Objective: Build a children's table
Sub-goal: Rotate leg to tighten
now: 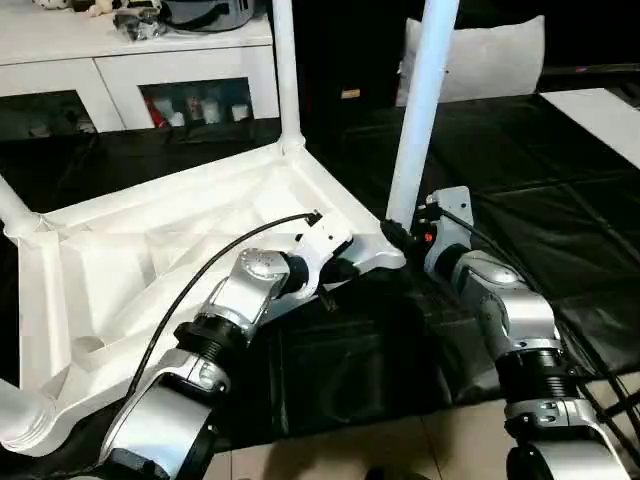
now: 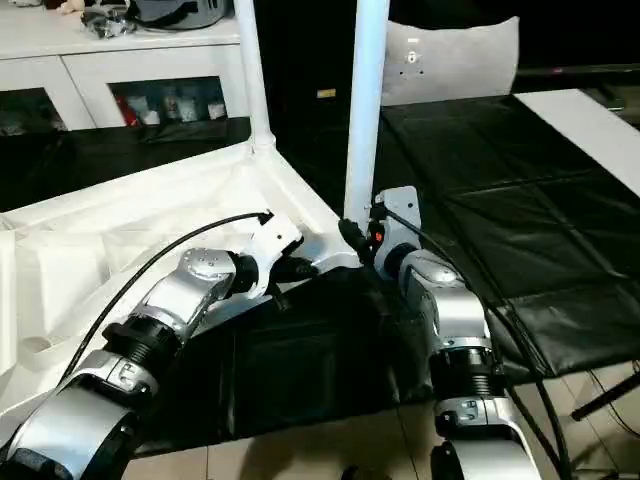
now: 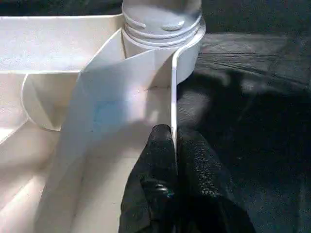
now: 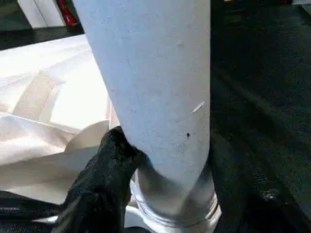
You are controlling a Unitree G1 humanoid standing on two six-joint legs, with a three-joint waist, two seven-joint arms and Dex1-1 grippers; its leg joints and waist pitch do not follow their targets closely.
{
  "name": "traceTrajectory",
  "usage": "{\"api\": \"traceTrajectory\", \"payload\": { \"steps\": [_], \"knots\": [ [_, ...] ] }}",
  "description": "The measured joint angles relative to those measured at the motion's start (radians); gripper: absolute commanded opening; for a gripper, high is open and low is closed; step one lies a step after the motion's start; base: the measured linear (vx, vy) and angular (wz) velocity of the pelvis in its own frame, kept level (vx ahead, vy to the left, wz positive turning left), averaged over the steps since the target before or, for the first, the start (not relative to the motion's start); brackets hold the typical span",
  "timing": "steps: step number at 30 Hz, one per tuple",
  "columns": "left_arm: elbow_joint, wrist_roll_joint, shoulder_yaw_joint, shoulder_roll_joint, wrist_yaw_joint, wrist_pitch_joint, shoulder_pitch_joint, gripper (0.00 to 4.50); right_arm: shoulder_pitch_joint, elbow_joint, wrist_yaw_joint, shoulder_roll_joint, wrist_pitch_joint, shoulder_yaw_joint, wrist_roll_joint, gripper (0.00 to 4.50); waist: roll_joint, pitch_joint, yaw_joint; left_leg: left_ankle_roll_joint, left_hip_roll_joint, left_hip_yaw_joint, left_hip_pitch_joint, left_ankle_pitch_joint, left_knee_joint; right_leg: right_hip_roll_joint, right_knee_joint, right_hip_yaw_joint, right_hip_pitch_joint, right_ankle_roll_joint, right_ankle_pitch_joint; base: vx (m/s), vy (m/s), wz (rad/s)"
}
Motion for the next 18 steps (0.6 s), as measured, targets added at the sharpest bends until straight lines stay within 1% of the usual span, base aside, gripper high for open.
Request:
{"api": "traceTrajectory", "payload": {
  "steps": [2,5,6,7,9,12,13,16,18],
  "knots": [
    [0.0,0.0,-0.003,0.006,-0.014,-0.016,0.0,0.0,0.002,-0.008,0.013,-0.006,0.001,0.0,0.007,2.93,0.0,0.0,0.004,0.0,0.0,0.001,-0.001,0.0,0.0,0.0,0.002,0.001,-0.003,-0.003,0.001,0.0,0.0,0.0],
    [-0.001,-0.002,-0.018,0.046,-0.093,-0.066,0.003,0.0,0.025,-0.031,0.156,-0.075,-0.003,0.021,0.029,3.25,0.0,0.0,0.014,0.0,0.0,0.002,-0.005,0.0,0.0,0.0,0.004,0.003,-0.009,-0.004,0.002,0.0,0.0,0.0],
    [-0.001,-0.004,-0.019,0.058,-0.117,-0.082,0.007,0.0,0.033,-0.038,0.198,-0.095,-0.002,0.031,0.04,3.25,0.0,0.0,0.018,0.0,0.0,0.002,-0.006,0.0,0.001,0.0,0.004,0.003,-0.01,-0.004,0.002,0.0,0.0,0.0],
    [-0.001,-0.005,-0.021,0.067,-0.137,-0.094,0.011,0.0,0.038,-0.041,0.234,-0.112,-0.002,0.037,0.05,3.38,0.0,0.0,0.021,0.001,0.001,0.002,-0.006,0.0,0.001,0.0,0.005,0.003,-0.009,-0.004,0.002,0.0,0.0,0.0],
    [-0.001,-0.005,-0.029,0.102,-0.194,-0.124,0.016,0.0,0.062,-0.065,0.329,-0.167,-0.003,0.055,0.057,3.59,0.0,0.0,0.035,0.001,0.001,0.002,-0.006,0.0,0.003,0.0,0.005,0.004,-0.01,-0.003,0.002,0.0,0.0,0.0],
    [-0.007,-0.017,-0.049,0.154,-0.3,-0.182,0.028,0.0,0.091,-0.11,0.498,-0.273,-0.013,0.102,0.075,3.72,-0.001,0.001,0.051,0.001,0.002,0.003,-0.006,0.001,0.004,0.0,0.005,0.006,-0.009,-0.001,0.002,0.0,0.0,0.0],
    [-0.01,-0.024,-0.054,0.165,-0.331,-0.198,0.034,0.0,0.098,-0.12,0.545,-0.296,-0.014,0.112,0.085,3.92,-0.001,0.001,0.058,0.001,0.002,0.004,-0.005,0.001,0.004,0.0,0.005,0.007,-0.009,-0.001,0.002,0.0,0.0,0.0],
    [-0.023,-0.039,-0.07,0.208,-0.433,-0.238,0.05,0.0,0.126,-0.154,0.701,-0.366,-0.013,0.137,0.119,3.92,-0.001,0.001,0.078,0.001,0.002,0.005,-0.004,0.001,0.005,0.0,0.005,0.01,-0.008,0.0,0.002,0.0,0.0,0.0],
    [-0.023,-0.039,-0.093,0.236,-0.502,-0.286,0.052,0.0,0.136,-0.157,0.814,-0.419,-0.02,0.161,0.138,3.92,-0.001,0.001,0.092,0.001,0.001,0.006,-0.002,0.001,0.006,0.0,0.006,0.012,-0.008,0.0,0.002,0.0,0.0,0.0]
  ]
}}
